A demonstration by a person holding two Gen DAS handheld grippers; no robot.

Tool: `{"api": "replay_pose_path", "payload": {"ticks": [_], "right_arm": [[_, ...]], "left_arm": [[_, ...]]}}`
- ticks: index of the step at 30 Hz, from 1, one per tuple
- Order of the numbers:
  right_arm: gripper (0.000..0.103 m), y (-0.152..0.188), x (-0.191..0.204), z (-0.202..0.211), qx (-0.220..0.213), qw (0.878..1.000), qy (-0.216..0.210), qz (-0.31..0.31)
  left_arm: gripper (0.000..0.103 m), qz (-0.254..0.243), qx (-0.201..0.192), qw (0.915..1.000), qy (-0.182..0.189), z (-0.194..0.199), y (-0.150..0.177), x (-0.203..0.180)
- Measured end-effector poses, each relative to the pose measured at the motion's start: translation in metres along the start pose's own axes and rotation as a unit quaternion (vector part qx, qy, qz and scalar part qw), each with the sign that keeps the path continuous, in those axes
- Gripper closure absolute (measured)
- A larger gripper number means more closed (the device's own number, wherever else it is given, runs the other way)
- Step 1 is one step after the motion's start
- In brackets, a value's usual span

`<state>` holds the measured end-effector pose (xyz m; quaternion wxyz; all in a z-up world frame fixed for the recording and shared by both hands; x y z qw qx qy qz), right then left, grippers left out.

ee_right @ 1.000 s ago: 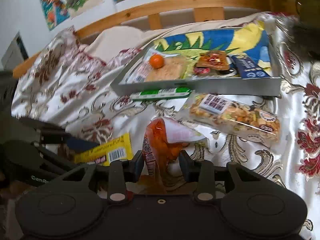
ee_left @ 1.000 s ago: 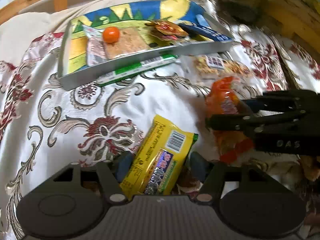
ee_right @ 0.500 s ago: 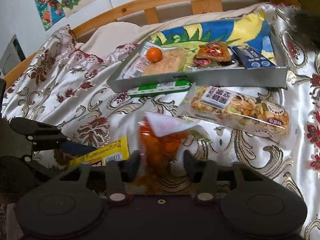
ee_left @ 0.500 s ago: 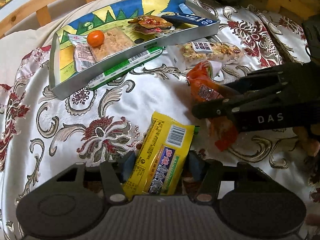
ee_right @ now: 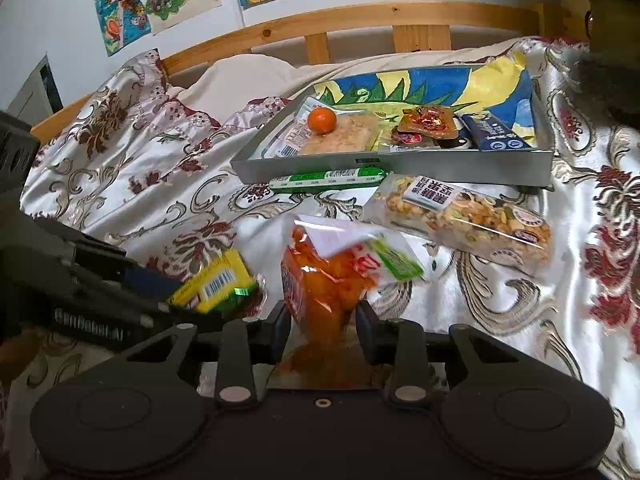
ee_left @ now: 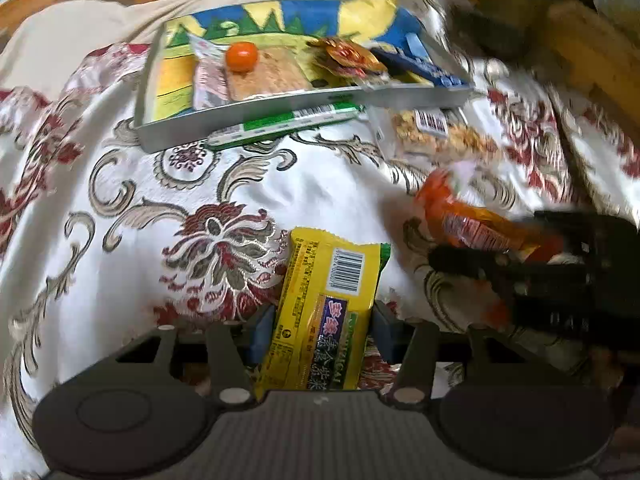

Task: Organize snacks
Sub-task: 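Lift the wafer pack and candy bag up toward the tray with both tools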

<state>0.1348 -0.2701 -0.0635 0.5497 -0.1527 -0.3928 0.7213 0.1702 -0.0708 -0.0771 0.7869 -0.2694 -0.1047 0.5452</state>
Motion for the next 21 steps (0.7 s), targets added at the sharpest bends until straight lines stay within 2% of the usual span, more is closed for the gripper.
{"api": "replay_pose_path", "payload": {"ticks": [6, 11, 21], "right_arm": [[0.070, 0.009, 0.009, 0.007, 0.001, 1.000, 0.006, 0.020], [0.070, 0.010, 0.011, 0.010, -0.012, 1.000, 0.008, 0.020], [0.071, 0.022, 0.023, 0.018, -0.036, 0.997, 0.025, 0.067]], "left_arm": [[0.049, 0.018, -0.018, 0.9997, 0.005, 0.010, 0.003, 0.001], [0.049, 0.032, -0.027, 0.9991, 0.003, 0.016, 0.003, 0.007], [0.049, 0.055, -0.039, 0.9977, -0.001, 0.018, 0.002, 0.015]]}}
Point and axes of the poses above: each gripper's, at about its wrist camera, not at the fingertips, and z roughly against the way its jaws point, x to its left, y to its underside, the point moved 2 cm from there along -z, roughly the way its jaws point, and after that the axes turned 2 degrees about -y, right-handed, at the moved point
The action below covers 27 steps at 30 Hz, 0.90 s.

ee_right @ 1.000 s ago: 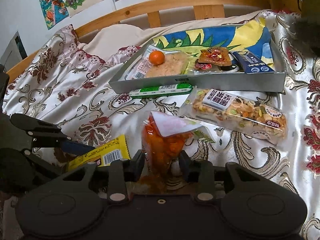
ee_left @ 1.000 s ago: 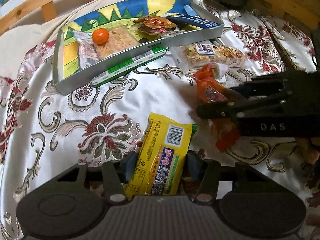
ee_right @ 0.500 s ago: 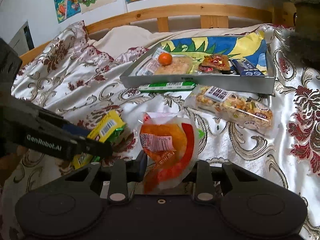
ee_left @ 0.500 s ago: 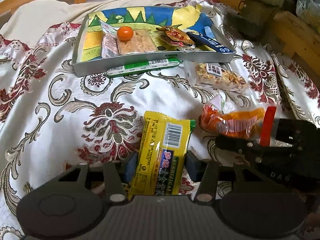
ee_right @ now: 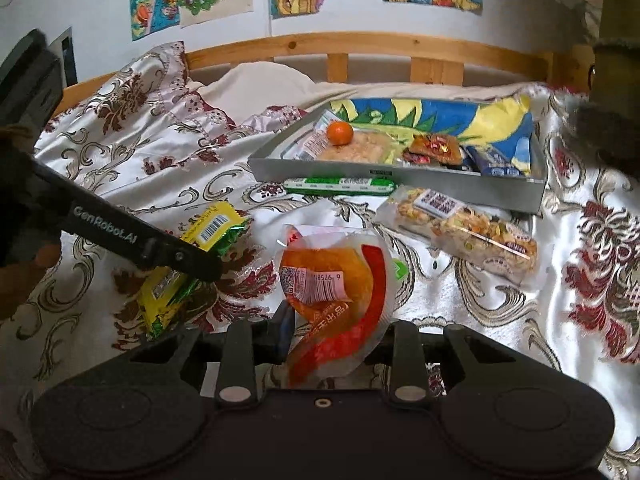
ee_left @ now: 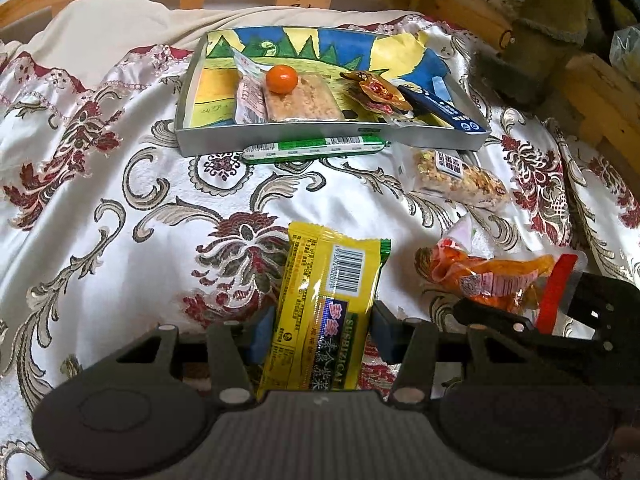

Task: Organize snacks
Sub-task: 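Lift the wafer pack and candy bag up toward the tray with both tools, then lower both held snacks into the tray and open both tools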

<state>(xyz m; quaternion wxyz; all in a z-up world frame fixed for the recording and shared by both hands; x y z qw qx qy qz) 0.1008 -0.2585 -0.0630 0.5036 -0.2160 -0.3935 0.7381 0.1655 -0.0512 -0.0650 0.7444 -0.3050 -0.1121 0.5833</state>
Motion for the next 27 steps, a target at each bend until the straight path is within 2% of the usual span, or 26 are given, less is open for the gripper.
{"api": "replay_pose_path", "payload": {"ticks": [5, 10, 20, 27], "right_arm": [[0.071, -0.006, -0.003, 0.004, -0.014, 1.000, 0.005, -0.004], [0.071, -0.024, -0.009, 0.014, -0.043, 0.999, 0.015, -0.003], [0.070, -0.105, -0.041, 0.012, -0.107, 0.993, 0.041, 0.042], [0.070, -0.156, -0.084, -0.022, -0.107, 0.989, 0.088, 0.055]], "left_arm": [[0.049, 0.008, -0.017, 0.9998, -0.002, 0.005, -0.012, 0.001], [0.049, 0.011, -0.054, 0.9985, -0.001, 0.015, -0.044, -0.004], [0.048, 0.005, -0.138, 0.9904, 0.000, 0.022, -0.145, -0.024], [0.048, -0.003, -0.160, 0.9871, -0.008, -0.001, -0.202, -0.036]]}}
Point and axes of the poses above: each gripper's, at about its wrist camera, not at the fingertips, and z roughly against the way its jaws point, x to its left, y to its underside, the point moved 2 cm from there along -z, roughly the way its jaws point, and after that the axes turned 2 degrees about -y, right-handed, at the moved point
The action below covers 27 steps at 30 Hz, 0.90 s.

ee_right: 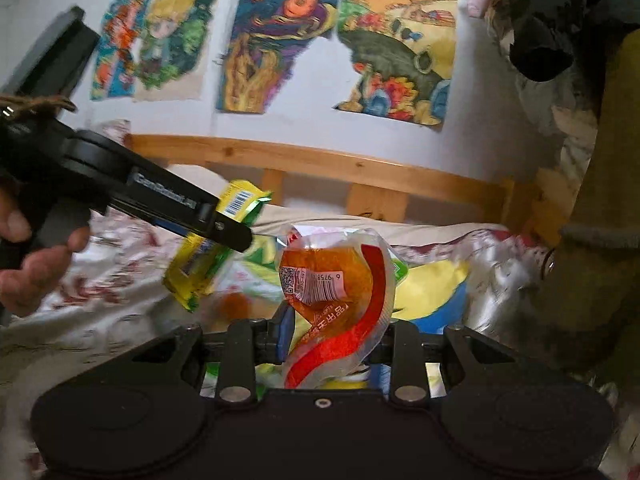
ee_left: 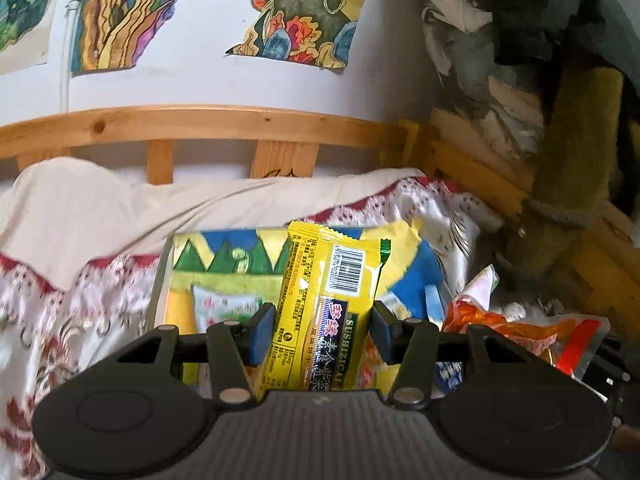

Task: Organize snacks
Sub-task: 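Lower both held snacks into the tray and open both tools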

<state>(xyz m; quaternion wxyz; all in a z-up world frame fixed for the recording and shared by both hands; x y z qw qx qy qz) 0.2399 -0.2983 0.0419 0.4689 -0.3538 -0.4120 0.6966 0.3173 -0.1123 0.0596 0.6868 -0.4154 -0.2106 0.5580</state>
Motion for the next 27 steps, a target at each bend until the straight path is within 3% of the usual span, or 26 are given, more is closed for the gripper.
{"api": "replay_pose_path", "payload": {"ticks": [4, 11, 21, 27], "right_arm": [[0.071, -0.004, -0.020, -0.027, 0.013, 1.000, 0.023, -0.007], [0.070, 0.011, -0.045, -0.068, 0.047, 0.997, 0.038, -0.042], [0.070, 0.038, -0.052, -0.098, 0.095, 0.993, 0.041, -0.060], [0.070, 0.041, -0.051, -0.104, 0.099, 0.992, 0.036, -0.064]], "left_arm": [[0.048, 0.000, 0.003, 1.0000, 0.002, -0.028, -0.012, -0.001], [0.048, 0.002, 0.032, 0.9995, -0.002, -0.076, -0.005, -0.004], [0.048, -0.003, 0.080, 0.9967, -0.011, -0.120, 0.022, -0.009], [0.048, -0.002, 0.096, 0.9952, -0.020, -0.131, 0.032, -0.009]]}}
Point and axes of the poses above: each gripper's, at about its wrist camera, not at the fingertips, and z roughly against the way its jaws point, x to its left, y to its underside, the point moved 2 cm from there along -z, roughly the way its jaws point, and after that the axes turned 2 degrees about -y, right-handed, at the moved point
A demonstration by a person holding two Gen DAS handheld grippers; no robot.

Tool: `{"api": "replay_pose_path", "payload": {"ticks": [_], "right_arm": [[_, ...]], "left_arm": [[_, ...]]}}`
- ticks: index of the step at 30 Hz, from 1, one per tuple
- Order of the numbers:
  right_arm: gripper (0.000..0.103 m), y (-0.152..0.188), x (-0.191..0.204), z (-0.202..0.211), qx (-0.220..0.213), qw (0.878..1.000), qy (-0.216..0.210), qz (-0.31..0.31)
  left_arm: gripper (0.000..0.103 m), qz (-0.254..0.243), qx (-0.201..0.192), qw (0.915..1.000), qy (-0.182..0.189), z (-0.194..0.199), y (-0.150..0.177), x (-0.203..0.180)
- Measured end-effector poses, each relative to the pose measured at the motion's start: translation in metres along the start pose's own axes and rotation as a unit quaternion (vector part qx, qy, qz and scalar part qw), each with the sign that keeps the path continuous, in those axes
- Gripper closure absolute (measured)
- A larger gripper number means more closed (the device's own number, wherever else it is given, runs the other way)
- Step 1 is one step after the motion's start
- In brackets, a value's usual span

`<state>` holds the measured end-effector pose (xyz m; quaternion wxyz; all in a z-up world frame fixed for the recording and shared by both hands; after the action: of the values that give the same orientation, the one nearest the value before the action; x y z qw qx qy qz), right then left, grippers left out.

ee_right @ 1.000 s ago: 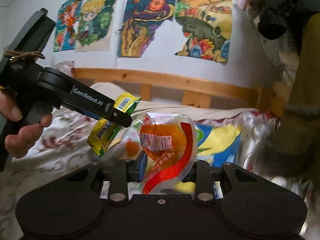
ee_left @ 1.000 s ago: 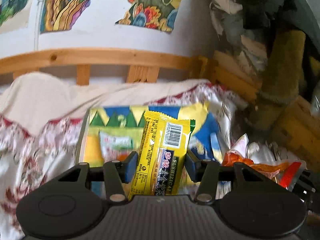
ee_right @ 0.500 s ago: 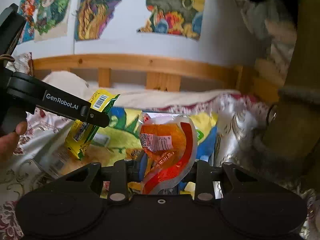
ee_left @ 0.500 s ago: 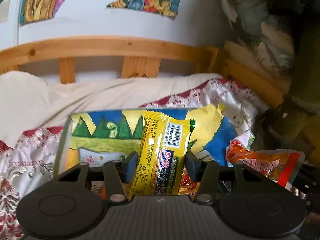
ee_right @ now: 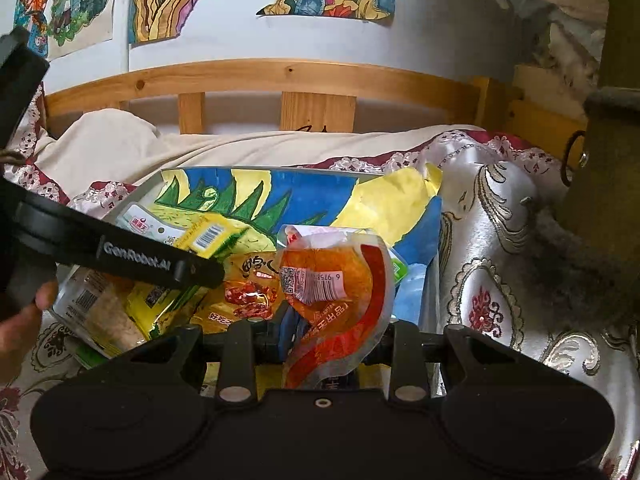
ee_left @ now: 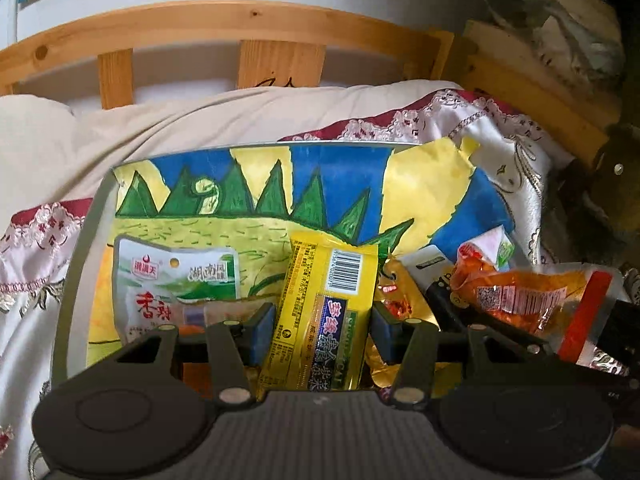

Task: Organize snacks
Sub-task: 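Lower both held snacks into the tray and open both tools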

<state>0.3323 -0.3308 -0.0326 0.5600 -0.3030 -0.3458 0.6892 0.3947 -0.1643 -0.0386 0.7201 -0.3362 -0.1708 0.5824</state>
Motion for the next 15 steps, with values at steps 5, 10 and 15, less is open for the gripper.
{"api": "replay_pose_path", "payload": {"ticks": [5, 10, 15], "right_arm": [[0.069, 0.000, 0.002, -0.003, 0.005, 1.000, -0.002, -0.005], [0.064, -0.001, 0.001, -0.001, 0.007, 1.000, -0.003, -0.012], [0.056, -0.004, -0.002, 0.007, -0.001, 1.000, -0.006, -0.021]], "left_arm": [[0.048, -0.002, 0.001, 1.0000, -0.005, -0.001, -0.002, -0.002], [0.047, 0.001, 0.011, 0.9999, -0.009, -0.001, -0.002, -0.004], [0.040, 0.014, 0.017, 0.9997, -0.011, 0.002, -0.002, -0.004]]}}
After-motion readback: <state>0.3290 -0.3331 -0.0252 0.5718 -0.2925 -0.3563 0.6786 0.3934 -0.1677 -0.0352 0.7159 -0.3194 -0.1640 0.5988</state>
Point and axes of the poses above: each gripper's, at about its wrist camera, not at the fingertips, and z roughly against the way its jaws point, x to its left, y to its underside, the point moved 2 cm from there along -z, roughly the way its jaws point, and after that the axes turned 2 degrees about -y, right-handed, at the moved point
